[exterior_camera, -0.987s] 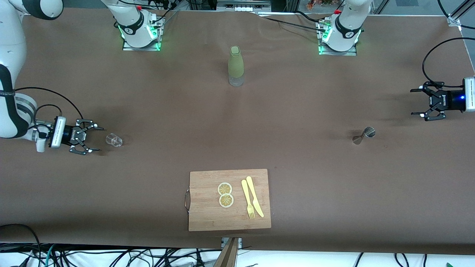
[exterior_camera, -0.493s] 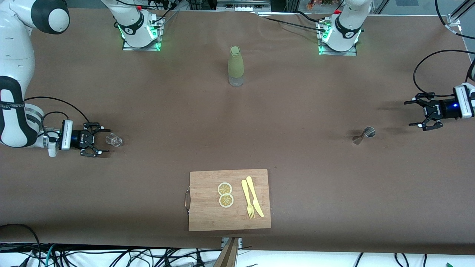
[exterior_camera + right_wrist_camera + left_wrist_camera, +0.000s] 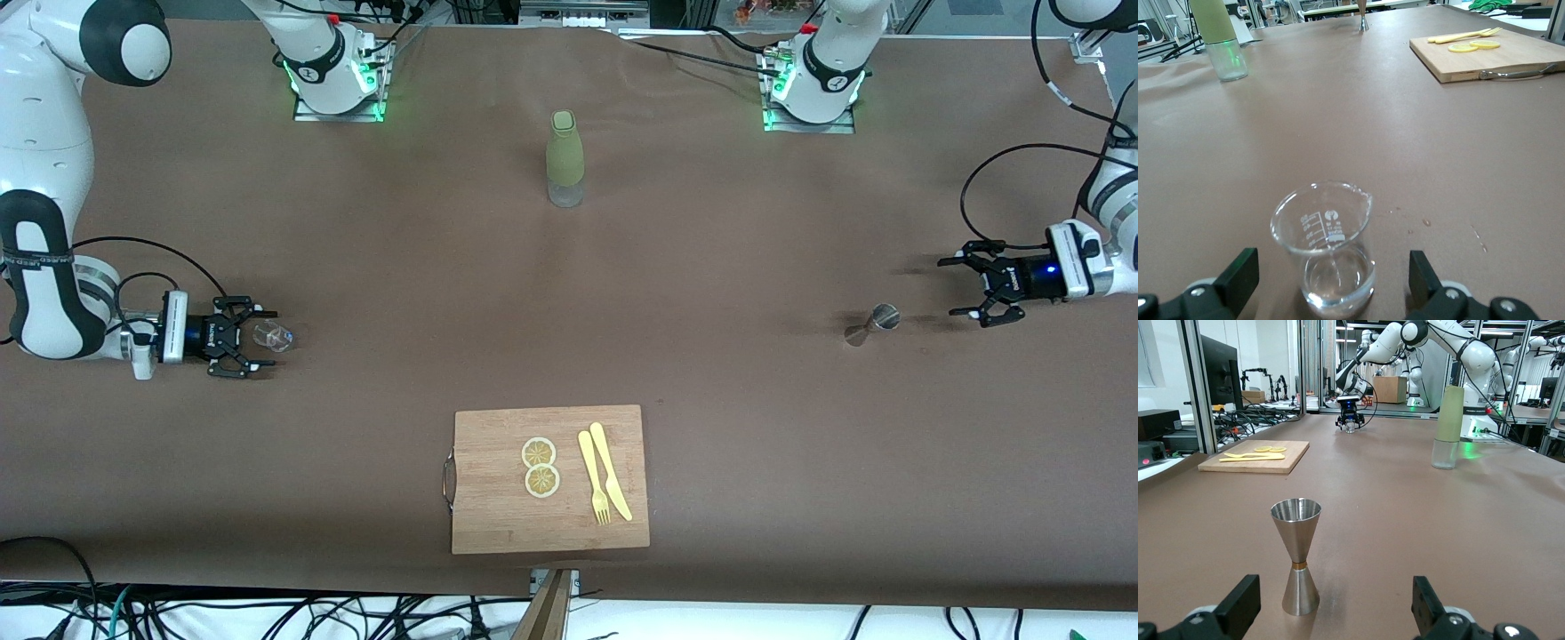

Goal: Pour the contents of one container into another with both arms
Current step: 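Grasp the glass beaker with the right gripper while the left gripper grasps the jigger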

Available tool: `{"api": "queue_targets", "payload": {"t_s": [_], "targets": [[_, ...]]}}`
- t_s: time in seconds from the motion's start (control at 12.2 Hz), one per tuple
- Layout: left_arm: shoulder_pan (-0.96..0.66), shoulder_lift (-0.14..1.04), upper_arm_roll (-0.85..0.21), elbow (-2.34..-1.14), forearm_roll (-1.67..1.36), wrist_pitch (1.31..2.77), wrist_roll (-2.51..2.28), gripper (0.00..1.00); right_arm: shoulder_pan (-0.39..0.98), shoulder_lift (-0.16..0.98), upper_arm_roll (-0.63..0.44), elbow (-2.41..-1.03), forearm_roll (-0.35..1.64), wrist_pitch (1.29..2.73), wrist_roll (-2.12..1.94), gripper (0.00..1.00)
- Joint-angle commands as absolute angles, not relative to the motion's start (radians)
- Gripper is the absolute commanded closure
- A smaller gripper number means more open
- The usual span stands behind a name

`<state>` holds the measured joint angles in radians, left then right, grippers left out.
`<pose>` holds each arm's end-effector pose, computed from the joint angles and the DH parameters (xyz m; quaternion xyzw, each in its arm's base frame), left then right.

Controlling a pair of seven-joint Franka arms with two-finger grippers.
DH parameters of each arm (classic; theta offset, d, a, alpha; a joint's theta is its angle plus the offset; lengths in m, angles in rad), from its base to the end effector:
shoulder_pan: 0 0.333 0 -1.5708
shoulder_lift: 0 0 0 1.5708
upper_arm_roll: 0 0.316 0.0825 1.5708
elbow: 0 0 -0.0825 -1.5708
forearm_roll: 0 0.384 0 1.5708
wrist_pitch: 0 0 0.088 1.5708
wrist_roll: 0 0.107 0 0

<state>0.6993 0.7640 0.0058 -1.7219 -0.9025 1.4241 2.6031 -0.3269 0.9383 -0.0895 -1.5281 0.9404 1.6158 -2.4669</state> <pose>0.4891 0.2937 0.1482 0.5857 -0.5362 0.4389 0.4206 0.5994 -0.1684 0.0906 -0.6043 -0.6045 -0.3177 0.4105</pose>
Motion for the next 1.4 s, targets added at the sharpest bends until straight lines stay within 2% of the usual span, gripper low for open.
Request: {"api": "queue_targets", "payload": {"t_s": [0.0,0.25,0.41,0.49,0.58,0.66,0.99,1.32], "targets": [[0.686,0.794,0.014,-1.701,-0.934,1.439,2.684,0.0,-0.337,0.957,-0.077,-1.499,0.957,1.592,-2.467,0.02],[0.678,0.837,0.014,-1.655,-0.959,1.451,2.683,0.0,-0.333,0.957,-0.077,-1.5,0.957,1.591,-2.461,0.06],[0.667,0.868,0.014,-1.654,-1.014,1.48,2.683,0.0,-0.333,0.957,-0.077,-1.5,0.957,1.589,-2.465,0.15],[0.655,0.876,0.014,-1.654,-1.041,1.486,2.683,0.0,-0.333,0.957,-0.077,-1.5,0.957,1.589,-2.468,0.23],[0.643,0.887,0.014,-1.655,-1.061,1.488,2.681,0.0,-0.331,0.957,-0.077,-1.502,0.957,1.589,-2.47,0.4],[0.629,0.899,0.014,-1.655,-1.081,1.497,2.683,0.0,-0.328,0.957,-0.077,-1.5,0.953,1.591,-2.467,0.5],[0.594,0.914,0.012,-1.689,-1.089,1.52,2.686,0.0,-0.315,0.956,-0.077,-1.5,0.946,1.6,-2.453,0.73],[0.562,0.902,0.012,-1.744,-1.111,1.526,2.686,0.0,-0.285,0.951,-0.077,-1.49,0.954,1.605,-2.448,0.73]]}}
